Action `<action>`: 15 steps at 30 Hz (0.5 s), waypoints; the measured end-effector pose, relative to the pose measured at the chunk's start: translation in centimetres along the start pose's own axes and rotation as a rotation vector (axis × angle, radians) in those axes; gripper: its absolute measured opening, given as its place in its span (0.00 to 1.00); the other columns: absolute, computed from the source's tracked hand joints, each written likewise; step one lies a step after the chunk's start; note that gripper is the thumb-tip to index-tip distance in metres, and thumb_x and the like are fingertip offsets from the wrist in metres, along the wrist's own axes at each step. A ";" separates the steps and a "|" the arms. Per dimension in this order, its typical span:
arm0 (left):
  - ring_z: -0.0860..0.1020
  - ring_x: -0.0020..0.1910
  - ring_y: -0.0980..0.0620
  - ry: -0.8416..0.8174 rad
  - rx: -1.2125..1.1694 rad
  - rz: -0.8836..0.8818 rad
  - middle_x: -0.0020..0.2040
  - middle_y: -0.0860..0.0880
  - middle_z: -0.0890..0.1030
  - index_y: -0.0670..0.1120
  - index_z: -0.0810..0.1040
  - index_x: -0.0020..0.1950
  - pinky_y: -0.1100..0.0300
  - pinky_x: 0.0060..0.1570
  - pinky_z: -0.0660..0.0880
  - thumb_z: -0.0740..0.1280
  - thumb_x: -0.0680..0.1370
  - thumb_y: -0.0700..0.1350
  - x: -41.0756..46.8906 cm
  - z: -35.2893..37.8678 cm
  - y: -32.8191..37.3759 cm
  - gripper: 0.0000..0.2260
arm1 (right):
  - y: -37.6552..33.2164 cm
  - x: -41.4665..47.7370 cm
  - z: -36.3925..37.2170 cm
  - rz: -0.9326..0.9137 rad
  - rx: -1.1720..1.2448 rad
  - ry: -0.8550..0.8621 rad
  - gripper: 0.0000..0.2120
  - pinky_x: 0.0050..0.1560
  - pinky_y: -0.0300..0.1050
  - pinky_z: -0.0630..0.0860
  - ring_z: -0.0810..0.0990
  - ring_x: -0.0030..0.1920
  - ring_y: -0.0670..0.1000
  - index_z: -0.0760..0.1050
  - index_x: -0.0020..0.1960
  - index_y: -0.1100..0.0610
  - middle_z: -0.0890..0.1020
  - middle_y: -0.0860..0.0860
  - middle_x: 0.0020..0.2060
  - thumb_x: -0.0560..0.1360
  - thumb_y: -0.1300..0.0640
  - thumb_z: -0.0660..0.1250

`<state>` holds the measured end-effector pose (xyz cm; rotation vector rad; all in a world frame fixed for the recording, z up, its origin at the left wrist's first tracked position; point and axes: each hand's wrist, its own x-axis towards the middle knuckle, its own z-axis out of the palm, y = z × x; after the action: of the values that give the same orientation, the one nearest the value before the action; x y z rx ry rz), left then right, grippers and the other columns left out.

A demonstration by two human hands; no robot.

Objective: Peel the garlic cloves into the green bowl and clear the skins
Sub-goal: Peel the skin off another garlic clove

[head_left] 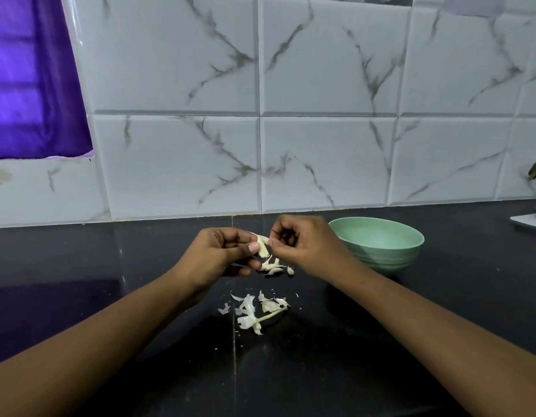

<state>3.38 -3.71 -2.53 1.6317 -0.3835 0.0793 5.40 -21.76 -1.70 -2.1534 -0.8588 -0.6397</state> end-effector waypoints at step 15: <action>0.83 0.35 0.55 0.113 -0.056 -0.022 0.38 0.47 0.85 0.40 0.80 0.47 0.65 0.33 0.78 0.68 0.75 0.37 0.2 -0.9 -0.1 0.03 | 0.7 0.4 -1.6 0.213 0.040 -0.221 0.02 0.39 0.43 0.81 0.83 0.31 0.49 0.80 0.41 0.59 0.82 0.51 0.31 0.72 0.62 0.72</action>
<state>3.74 -2.90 -2.50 1.5682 -0.2788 0.1419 5.88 -23.17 -0.75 -2.2689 -0.7341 -0.2786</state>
